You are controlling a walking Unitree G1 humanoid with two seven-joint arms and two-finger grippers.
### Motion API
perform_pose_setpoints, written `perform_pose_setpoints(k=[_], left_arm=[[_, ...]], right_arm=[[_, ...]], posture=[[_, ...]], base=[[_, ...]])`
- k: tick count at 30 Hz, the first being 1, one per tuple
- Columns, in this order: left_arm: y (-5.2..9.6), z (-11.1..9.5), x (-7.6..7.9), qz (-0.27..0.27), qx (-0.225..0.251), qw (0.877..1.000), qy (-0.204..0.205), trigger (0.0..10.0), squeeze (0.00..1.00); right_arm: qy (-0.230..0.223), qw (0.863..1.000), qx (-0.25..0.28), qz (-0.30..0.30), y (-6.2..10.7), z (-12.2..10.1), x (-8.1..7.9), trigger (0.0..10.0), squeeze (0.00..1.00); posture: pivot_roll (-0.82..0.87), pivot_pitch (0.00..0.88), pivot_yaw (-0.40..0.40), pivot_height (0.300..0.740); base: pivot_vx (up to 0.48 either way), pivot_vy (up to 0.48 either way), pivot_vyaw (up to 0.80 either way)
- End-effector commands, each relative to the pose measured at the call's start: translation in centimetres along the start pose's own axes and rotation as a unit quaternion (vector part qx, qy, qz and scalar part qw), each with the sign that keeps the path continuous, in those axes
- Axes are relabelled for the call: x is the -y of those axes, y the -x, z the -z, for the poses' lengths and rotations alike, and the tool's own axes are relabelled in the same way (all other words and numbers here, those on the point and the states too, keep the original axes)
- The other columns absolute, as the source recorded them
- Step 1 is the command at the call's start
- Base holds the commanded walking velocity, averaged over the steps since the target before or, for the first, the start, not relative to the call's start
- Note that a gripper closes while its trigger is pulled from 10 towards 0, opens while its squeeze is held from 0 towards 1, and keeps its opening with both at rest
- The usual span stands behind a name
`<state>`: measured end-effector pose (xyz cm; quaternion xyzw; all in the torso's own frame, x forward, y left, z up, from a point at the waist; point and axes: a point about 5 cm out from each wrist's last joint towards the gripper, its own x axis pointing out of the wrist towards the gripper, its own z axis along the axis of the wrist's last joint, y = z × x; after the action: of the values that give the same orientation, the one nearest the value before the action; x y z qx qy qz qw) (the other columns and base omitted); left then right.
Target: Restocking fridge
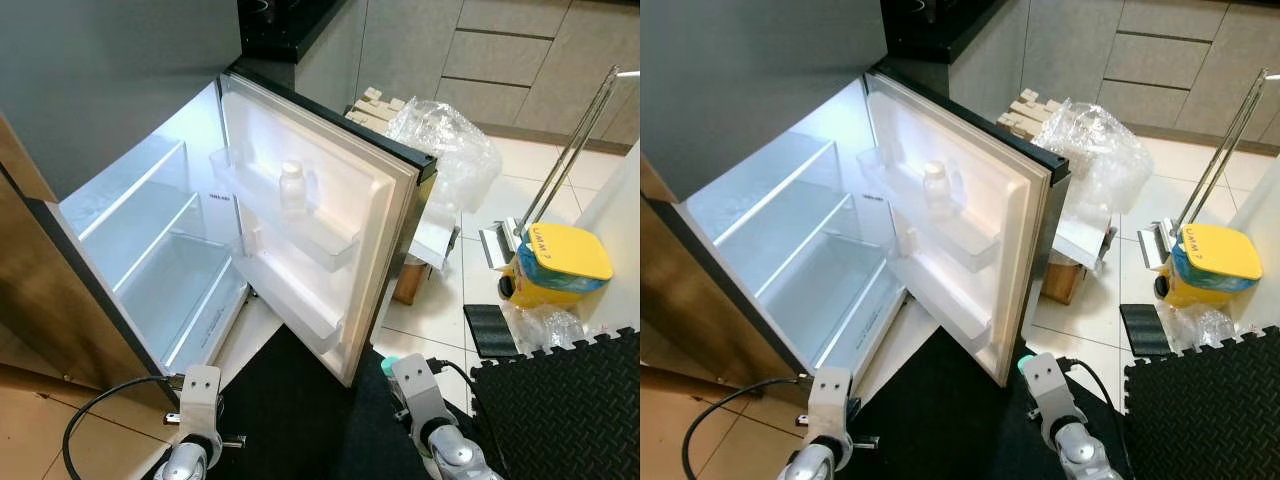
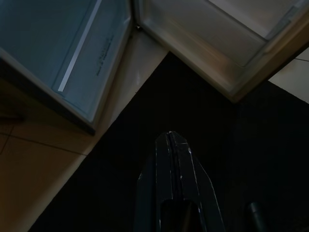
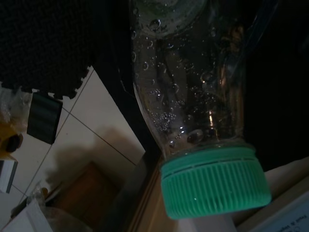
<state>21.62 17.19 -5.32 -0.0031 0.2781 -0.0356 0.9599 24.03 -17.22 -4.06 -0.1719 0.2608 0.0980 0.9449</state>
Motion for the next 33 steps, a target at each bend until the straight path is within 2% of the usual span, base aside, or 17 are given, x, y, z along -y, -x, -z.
perform_pose_setpoints(k=[1,15,33], left_arm=[[0.14,0.23,-0.14,-0.001,-0.003,1.000,0.003,10.0,0.00],[0.18,0.26,-0.32,-0.001,-0.004,1.000,0.000,10.0,0.00],[0.18,-0.05,0.03,0.017,0.012,1.000,-0.014,10.0,0.00]], right_arm=[[-0.004,1.000,-0.006,0.004,0.21,0.43,0.06,10.0,0.00],[-0.007,1.000,-0.006,0.005,0.25,0.50,-0.06,10.0,0.00],[-0.011,1.000,-0.008,0.008,0.37,0.72,-0.13,10.0,0.00]], posture=[[-0.08,0.092,0.015,0.740],[-0.07,0.093,0.019,0.740],[-0.08,0.091,0.025,0.740]], base=[[0.401,0.000,0.00],[0.388,0.000,0.00],[0.000,0.000,0.00]])
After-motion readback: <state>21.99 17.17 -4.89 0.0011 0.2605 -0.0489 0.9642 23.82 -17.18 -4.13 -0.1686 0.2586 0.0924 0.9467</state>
